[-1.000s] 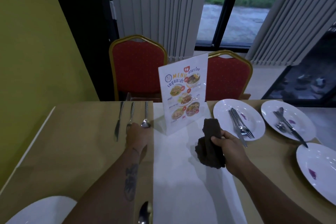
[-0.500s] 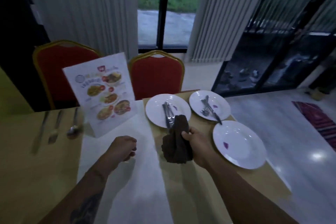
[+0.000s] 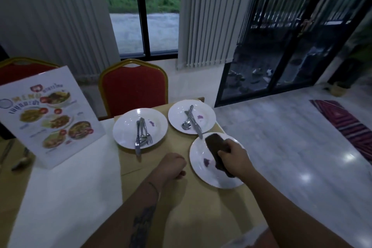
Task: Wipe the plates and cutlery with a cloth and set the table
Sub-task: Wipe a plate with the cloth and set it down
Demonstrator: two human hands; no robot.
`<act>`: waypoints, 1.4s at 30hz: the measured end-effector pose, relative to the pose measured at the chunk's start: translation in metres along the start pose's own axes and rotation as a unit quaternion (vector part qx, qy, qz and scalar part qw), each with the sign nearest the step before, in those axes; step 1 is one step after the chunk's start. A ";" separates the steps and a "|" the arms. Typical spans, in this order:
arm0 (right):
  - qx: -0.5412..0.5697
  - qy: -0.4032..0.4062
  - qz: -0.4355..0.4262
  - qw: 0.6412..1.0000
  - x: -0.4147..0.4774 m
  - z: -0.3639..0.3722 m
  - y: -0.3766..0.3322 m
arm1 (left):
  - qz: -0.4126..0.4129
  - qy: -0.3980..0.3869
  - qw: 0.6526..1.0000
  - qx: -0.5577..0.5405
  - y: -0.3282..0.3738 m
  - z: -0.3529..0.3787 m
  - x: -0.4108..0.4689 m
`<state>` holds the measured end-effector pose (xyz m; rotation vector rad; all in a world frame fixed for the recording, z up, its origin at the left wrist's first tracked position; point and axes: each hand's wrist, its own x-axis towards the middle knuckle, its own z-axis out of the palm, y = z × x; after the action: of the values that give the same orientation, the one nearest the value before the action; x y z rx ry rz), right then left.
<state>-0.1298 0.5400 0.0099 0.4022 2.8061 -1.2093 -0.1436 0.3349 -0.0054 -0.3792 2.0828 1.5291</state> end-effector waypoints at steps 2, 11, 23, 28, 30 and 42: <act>-0.098 -0.032 -0.032 0.994 0.000 0.003 0.018 | -0.002 0.031 0.999 -0.004 -0.004 0.020 0.010; -0.150 -0.165 -0.075 0.972 -0.013 0.017 0.063 | -0.091 0.011 0.996 0.011 -0.005 0.064 0.025; -0.116 -0.099 -0.100 0.983 -0.008 0.024 0.056 | -0.088 -0.166 0.970 -0.155 -0.006 0.057 -0.010; -0.048 -0.131 -0.189 0.972 -0.020 0.021 0.041 | -0.056 -0.117 0.967 -0.218 0.008 0.020 -0.021; -0.060 -0.098 -0.195 0.974 -0.017 0.014 0.042 | -0.043 -0.124 0.963 -0.235 0.011 0.009 -0.029; 0.054 -0.072 -0.290 0.953 -0.047 0.048 -0.080 | 0.057 -0.074 0.979 -0.184 0.028 -0.076 -0.072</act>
<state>-0.1076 0.4425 0.0402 -0.5324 2.8171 -1.4104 -0.1173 0.2661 0.0742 -0.2703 1.7317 1.9538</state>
